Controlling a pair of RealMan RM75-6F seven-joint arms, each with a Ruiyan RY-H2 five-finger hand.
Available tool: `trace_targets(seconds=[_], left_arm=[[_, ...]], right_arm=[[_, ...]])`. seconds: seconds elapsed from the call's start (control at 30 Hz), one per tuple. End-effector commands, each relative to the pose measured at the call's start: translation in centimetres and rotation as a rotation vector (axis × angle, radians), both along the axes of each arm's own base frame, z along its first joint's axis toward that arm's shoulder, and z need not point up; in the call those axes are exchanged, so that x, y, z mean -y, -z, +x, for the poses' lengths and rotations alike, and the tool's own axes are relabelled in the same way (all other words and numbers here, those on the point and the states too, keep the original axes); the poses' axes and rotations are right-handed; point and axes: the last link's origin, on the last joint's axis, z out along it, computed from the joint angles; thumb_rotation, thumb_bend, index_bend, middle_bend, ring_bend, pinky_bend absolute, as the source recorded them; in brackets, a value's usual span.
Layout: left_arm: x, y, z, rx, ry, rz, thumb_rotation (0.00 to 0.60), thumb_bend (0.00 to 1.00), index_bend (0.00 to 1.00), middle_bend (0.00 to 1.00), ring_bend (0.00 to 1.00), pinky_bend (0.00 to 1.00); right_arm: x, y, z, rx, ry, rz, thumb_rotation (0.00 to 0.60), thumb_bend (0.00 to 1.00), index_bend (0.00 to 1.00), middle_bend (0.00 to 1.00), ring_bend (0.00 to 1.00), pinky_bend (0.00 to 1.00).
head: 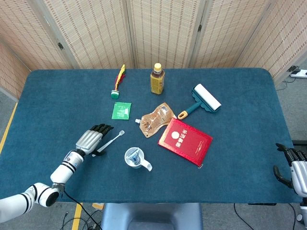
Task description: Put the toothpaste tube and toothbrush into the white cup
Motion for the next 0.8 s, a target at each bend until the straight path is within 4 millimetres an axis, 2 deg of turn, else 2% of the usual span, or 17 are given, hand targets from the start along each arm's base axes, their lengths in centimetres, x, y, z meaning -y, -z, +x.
trace_targets(seconds=[0.03, 0.37, 0.53, 0.8], left_arm=[[-0.3, 0.4, -0.3, -0.021, -0.003, 0.008, 0.600, 0.29, 0.08, 0.10, 0.04, 0.14], [-0.7, 0.5, -1.0, -0.048, -0.016, 0.033, 0.600, 0.29, 0.08, 0.10, 0.04, 0.14], [-0.7, 0.7, -0.4, -0.013, -0.026, 0.031, 0.600, 0.29, 0.09, 0.10, 0.04, 0.14], [-2.0, 1.5, 0.5, -0.018, -0.031, 0.046, 0.600, 0.29, 0.08, 0.10, 0.04, 0.14]], right_arm=[[0.0, 0.0, -0.1, 0.000, 0.003, 0.000, 0.600, 0.34, 0.17, 0.30, 0.25, 0.25], [0.1, 0.1, -0.1, 0.001, 0.002, 0.000, 0.600, 0.34, 0.17, 0.30, 0.25, 0.25], [0.0, 0.1, -0.1, 0.001, 0.003, 0.000, 0.600, 0.34, 0.17, 0.30, 0.25, 0.25], [-0.1, 0.0, -0.3, 0.001, 0.011, -0.002, 0.600, 0.34, 0.17, 0.30, 0.25, 0.25]])
